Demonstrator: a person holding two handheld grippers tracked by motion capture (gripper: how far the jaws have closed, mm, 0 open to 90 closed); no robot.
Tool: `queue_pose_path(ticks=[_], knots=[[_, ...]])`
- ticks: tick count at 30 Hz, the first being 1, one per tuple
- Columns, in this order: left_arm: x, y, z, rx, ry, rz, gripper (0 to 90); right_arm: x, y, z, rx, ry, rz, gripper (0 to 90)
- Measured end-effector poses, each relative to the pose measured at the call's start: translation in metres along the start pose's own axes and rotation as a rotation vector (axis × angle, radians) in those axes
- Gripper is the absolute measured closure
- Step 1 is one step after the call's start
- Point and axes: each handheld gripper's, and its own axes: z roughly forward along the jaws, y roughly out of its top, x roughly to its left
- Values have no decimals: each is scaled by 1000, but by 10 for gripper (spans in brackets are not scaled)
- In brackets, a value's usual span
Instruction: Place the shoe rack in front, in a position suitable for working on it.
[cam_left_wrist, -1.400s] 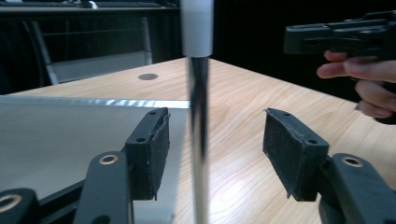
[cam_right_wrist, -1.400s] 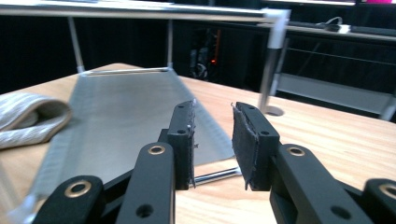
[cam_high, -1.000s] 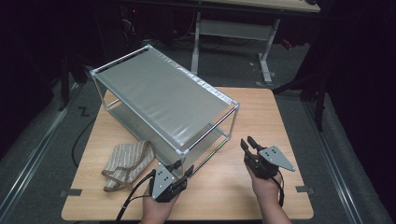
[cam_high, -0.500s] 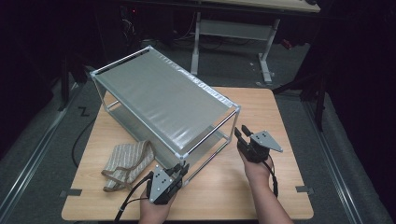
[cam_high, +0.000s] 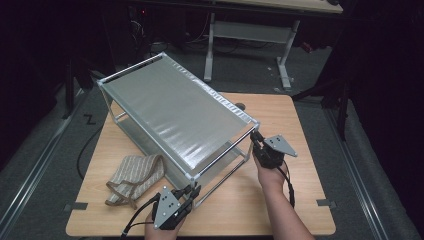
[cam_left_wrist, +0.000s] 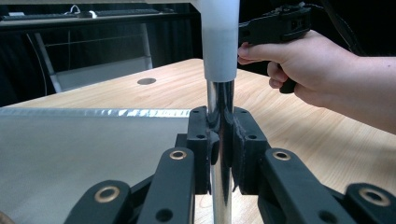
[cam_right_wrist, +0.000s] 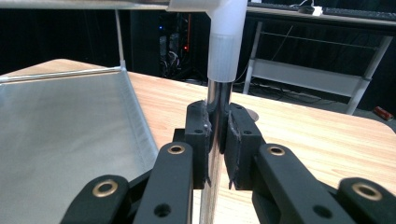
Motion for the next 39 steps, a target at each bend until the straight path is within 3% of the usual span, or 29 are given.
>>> queue_pose_path(ticks=[8, 17, 21, 26, 39], knots=[[4, 0, -1, 8, -5, 5, 792, -8, -10, -26, -22, -7, 13, 811], [23, 0, -3, 16, 22, -23, 795, -10, -23, -66, -46, 6, 36, 811], [46, 1, 1, 27, 48, -42, 798, -5, -30, -90, -60, 31, 48, 811], [66, 2, 7, 28, 66, -54, 800, 5, -35, -107, -66, 63, 47, 812], [114, 5, 25, 41, 90, -45, 801, 39, -42, -137, -78, 162, 30, 812]])
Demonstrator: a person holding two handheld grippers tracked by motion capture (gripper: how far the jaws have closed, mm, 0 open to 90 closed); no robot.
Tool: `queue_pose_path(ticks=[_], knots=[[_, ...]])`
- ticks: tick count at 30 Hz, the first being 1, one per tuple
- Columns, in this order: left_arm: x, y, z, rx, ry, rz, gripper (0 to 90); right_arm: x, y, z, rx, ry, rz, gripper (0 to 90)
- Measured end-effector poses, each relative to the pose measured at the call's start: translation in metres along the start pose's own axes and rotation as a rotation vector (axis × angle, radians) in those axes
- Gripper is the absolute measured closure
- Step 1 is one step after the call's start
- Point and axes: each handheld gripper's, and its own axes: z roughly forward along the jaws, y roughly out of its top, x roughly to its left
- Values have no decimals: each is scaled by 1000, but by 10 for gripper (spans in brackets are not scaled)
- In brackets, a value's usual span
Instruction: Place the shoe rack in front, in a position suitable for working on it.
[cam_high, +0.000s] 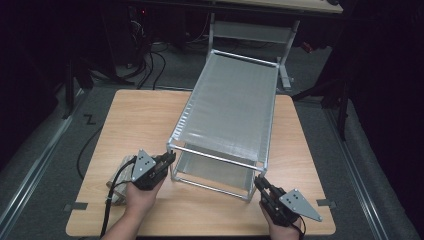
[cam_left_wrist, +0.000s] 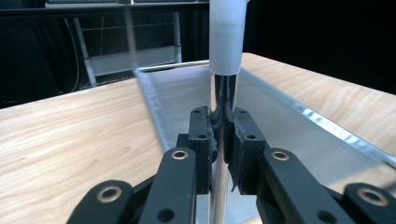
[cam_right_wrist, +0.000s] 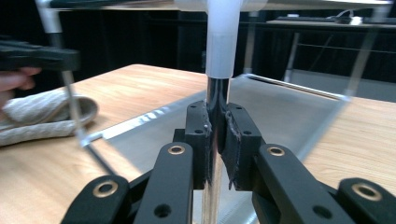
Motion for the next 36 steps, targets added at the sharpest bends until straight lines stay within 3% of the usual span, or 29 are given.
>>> queue_pose_path(ticks=[4, 16, 19, 24, 29, 30, 32, 34, 36], knots=[[13, 2, 10, 2, 20, 4, 801, 11, 0, 0, -1, 32, -5, 812], [43, 5, 25, 1, 106, -55, 799, 43, 1, 18, -3, 131, -9, 812], [48, 4, 21, 31, 122, -77, 702, 49, 2, 25, -5, 153, -17, 812], [56, -3, -10, 71, 136, -107, 539, 52, 4, 32, 4, 179, -26, 812], [62, -12, -55, 71, 160, -86, 485, 52, 6, 36, 5, 195, -49, 810], [62, -12, -55, 71, 160, -86, 476, 52, 6, 36, 5, 195, -49, 810], [65, -28, -80, 89, 174, -113, 456, 53, 5, 40, 1, 198, -45, 810], [65, -38, -87, 102, 166, -129, 426, 54, 5, 43, -4, 198, -44, 810], [61, -51, -93, 124, 170, -90, 403, 54, 5, 44, -8, 199, -38, 810]])
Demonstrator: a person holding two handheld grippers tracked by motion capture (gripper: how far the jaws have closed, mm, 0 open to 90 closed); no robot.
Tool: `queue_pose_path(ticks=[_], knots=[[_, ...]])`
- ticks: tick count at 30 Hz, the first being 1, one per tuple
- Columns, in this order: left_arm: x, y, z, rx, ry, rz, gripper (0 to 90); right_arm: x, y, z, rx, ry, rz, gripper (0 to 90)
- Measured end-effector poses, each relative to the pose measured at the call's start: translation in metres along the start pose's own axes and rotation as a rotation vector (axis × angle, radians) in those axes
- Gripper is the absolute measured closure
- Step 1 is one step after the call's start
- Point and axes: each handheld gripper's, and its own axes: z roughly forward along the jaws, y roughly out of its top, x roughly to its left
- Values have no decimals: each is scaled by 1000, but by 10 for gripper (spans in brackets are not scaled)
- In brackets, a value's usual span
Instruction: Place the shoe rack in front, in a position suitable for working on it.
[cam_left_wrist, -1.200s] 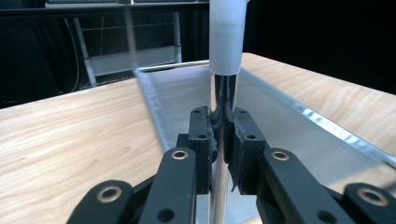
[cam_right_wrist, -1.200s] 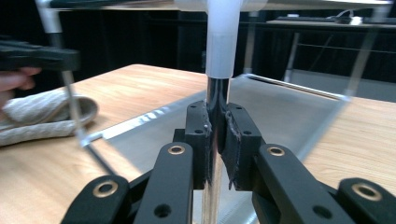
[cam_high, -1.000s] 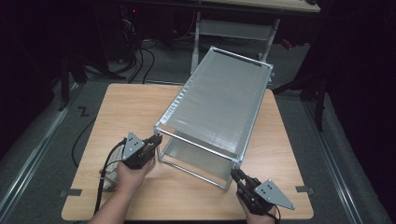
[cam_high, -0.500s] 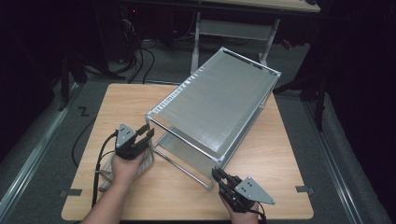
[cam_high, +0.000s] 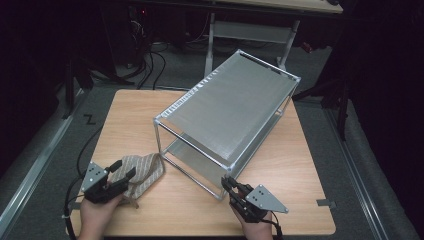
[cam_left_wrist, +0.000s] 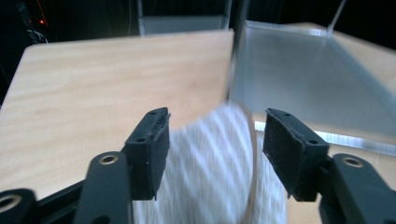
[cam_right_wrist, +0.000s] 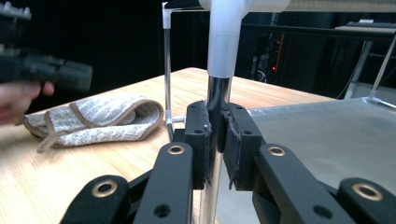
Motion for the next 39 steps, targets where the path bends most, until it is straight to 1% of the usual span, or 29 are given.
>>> queue_pose_path(ticks=[1, 3, 4, 5, 7, 8, 9, 10, 11, 12, 15, 16, 19, 20, 21, 22, 23, 25, 26, 27, 28, 30, 31, 32, 33, 35, 37, 38, 39], knots=[[0, -4, -1, 7, 10, 12, 398, 0, -1, 0, -3, 4, 8, 810], [0, -10, 0, 47, 46, 39, 384, 0, -1, 1, -8, 0, 9, 808], [0, -12, 0, 69, 58, 39, 378, 0, -1, 0, -7, -1, 7, 805], [2, -15, 2, 107, 64, 16, 367, 0, -2, 0, -6, -1, 10, 798], [4, -20, 6, 167, 64, -10, 337, 0, -2, -1, -8, 2, 15, 784], [4, -21, 7, 190, 61, -10, 331, 0, -3, -2, -8, 2, 12, 775], [4, -23, 11, 235, 61, -8, 322, 0, -3, -3, -7, 2, 13, 771], [3, -24, 15, 265, 62, -4, 307, 0, -4, -4, -7, -1, 12, 768], [2, -24, 17, 283, 63, 2, 303, 0, -4, -4, -7, 1, 14, 763], [2, -24, 17, 283, 63, 2, 303, 0, -4, -4, -7, 1, 14, 763], [-5, -25, 23, 334, 84, 56, 321, -2, -4, -6, -8, 1, 18, 751], [-8, -26, 24, 354, 98, 96, 380, -3, -5, -7, -7, -1, 15, 749], [-11, -26, 24, 348, 99, 120, 538, -3, -6, -8, -7, -2, 16, 747], [-11, -26, 24, 348, 99, 120, 616, -3, -6, -8, -7, -2, 16, 747], [-14, -26, 24, 348, 106, 151, 677, -3, -6, -8, -8, -4, 13, 746], [-15, -26, 24, 346, 107, 160, 703, -3, -6, -8, -7, -4, 14, 746], [-15, -26, 24, 342, 108, 155, 723, -3, -6, -8, -8, -4, 14, 744], [-12, -26, 21, 314, 74, 116, 744, -2, -6, -7, -5, -7, 16, 743], [-12, -26, 20, 298, 61, 109, 748, -2, -6, -6, -6, -5, 17, 740], [-13, -24, 17, 267, 48, 116, 749, -2, -6, -6, -4, -6, 16, 737], [-15, -23, 15, 249, 43, 127, 750, -3, -6, -4, -2, -5, 16, 731], [-18, -18, 11, 193, 38, 118, 750, -3, -6, -1, -1, 0, 41, 732], [-20, -15, 9, 155, 33, 112, 750, -3, -5, 1, -2, 3, 42, 744], [-21, -13, 8, 137, 30, 106, 750, -2, -5, 3, 2, 5, 36, 755], [-22, -10, 6, 117, 25, 109, 750, -1, -5, 4, 6, 8, 37, 769], [-26, -5, 3, 83, 23, 132, 749, 0, -5, 6, 3, 12, 33, 791], [-29, 1, 2, 54, 33, 153, 748, 0, -5, 6, 3, 17, 32, 808], [-29, 1, 2, 54, 33, 153, 748, 0, -5, 6, 3, 17, 32, 808], [-30, 6, 2, 33, 30, 154, 748, 0, -5, 6, 2, 20, 27, 811]])
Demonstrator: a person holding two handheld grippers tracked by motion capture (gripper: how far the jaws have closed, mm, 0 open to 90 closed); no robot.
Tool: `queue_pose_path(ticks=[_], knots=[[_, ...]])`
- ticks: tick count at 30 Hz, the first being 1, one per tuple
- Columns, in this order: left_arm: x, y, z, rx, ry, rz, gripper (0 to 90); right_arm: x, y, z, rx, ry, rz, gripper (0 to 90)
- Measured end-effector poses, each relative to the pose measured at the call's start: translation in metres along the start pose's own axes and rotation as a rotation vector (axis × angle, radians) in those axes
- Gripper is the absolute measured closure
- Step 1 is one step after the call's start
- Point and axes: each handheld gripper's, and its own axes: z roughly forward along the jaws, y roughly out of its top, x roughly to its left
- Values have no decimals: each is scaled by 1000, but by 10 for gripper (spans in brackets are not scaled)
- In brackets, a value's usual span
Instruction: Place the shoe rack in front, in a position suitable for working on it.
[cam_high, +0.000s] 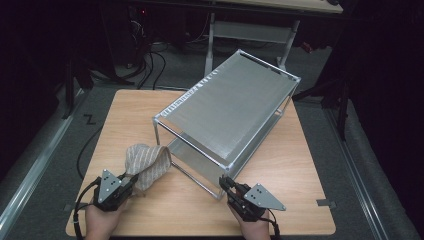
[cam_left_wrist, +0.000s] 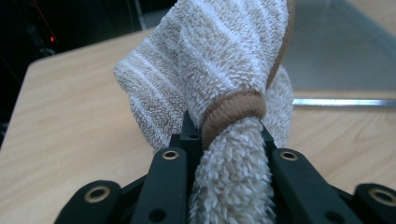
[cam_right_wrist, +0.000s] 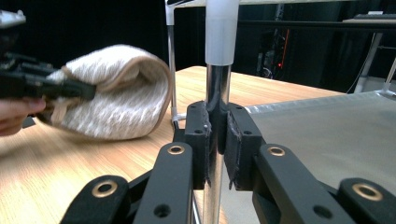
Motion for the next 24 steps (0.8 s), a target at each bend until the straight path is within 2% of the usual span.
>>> queue_pose_path(ticks=[3, 4, 5, 6, 7, 10, 14, 19, 21, 23, 24], knots=[[-1, 14, 1, -51, 15, 39, 747, 0, 0, -1, -1, 7, 6, 812], [-1, 19, 2, -71, 14, 38, 748, 0, 0, -1, -1, 8, 7, 812], [-1, 19, 2, -71, 14, 38, 748, 0, 0, -1, -1, 8, 7, 812], [-1, 26, 3, -105, 11, 26, 748, 1, 0, -1, -1, 8, 7, 812], [-3, 35, 7, -131, 17, 38, 748, 1, 0, -2, 0, 11, 5, 812], [-6, 45, 22, -133, 14, 41, 747, 2, -1, -2, 0, 16, 5, 812], [-6, 43, 49, -61, 18, 27, 747, 2, -1, -3, 0, 21, 3, 813], [-3, 28, 73, 50, -4, -9, 747, 1, -1, -3, -1, 22, 5, 813], [-1, 20, 81, 116, -22, -28, 747, 1, -1, -3, -1, 22, 6, 813], [0, 14, 84, 163, -30, -23, 747, 1, -1, -3, -1, 22, 7, 813], [0, 10, 87, 206, -37, -24, 747, 1, -1, -3, 0, 22, 8, 813]])
